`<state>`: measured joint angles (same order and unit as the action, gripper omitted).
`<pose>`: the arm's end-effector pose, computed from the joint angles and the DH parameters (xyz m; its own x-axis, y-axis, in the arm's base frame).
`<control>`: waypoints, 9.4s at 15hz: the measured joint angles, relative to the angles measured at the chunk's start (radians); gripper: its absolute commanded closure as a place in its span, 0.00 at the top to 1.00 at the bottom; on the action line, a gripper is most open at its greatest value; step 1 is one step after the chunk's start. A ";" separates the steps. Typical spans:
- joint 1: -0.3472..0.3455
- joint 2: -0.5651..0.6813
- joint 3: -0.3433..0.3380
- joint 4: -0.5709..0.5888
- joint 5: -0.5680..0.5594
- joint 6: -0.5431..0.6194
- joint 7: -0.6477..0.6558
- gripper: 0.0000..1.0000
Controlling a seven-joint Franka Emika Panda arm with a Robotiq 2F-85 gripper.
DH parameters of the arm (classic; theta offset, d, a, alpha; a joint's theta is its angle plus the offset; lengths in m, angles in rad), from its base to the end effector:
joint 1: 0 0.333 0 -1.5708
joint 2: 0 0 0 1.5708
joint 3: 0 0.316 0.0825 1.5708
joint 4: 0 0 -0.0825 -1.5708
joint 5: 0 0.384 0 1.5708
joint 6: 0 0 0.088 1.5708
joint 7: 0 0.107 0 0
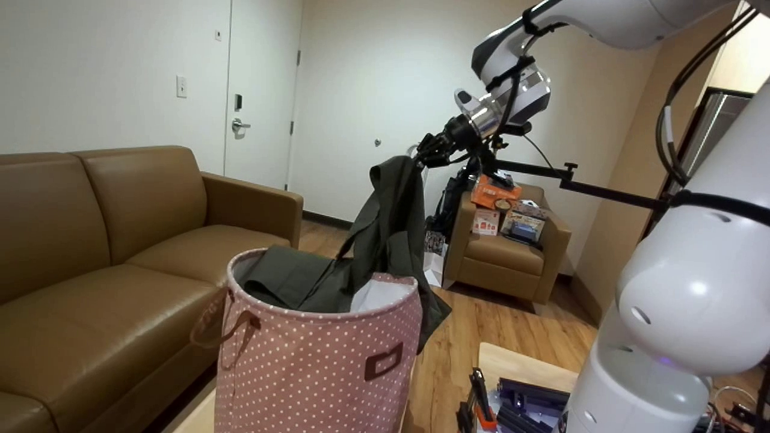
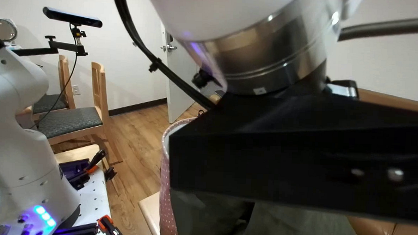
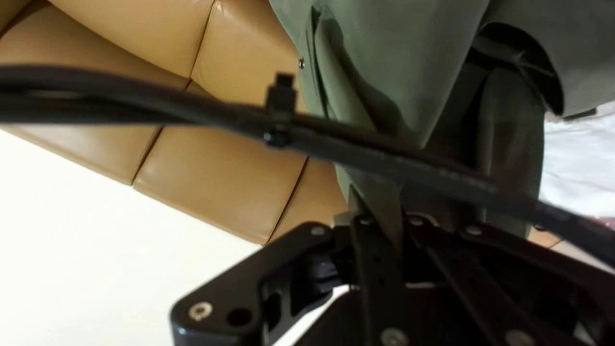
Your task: Take the green cloth from the laundry basket and place it on the stool
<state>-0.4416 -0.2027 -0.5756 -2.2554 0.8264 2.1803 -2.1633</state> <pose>0.2821 -0.4207 0.4562 0.5079 0.5633 0.6517 0.5046 -0.8077 0.3049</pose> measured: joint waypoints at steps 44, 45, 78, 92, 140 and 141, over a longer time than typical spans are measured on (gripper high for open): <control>-0.084 0.585 0.300 0.283 -0.318 0.351 0.555 1.00; -0.087 0.552 0.300 0.259 -0.335 0.351 0.547 1.00; 0.131 0.166 0.272 -0.335 -0.524 0.550 -0.383 1.00; 0.207 0.288 0.337 -0.260 -0.050 0.611 -0.102 1.00; 0.056 0.866 0.240 0.438 0.586 0.621 0.104 0.00; 0.063 0.918 0.248 0.462 0.579 0.626 0.104 0.00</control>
<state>-0.3782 0.7157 -0.3277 -1.7935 1.4050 2.8061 -2.0591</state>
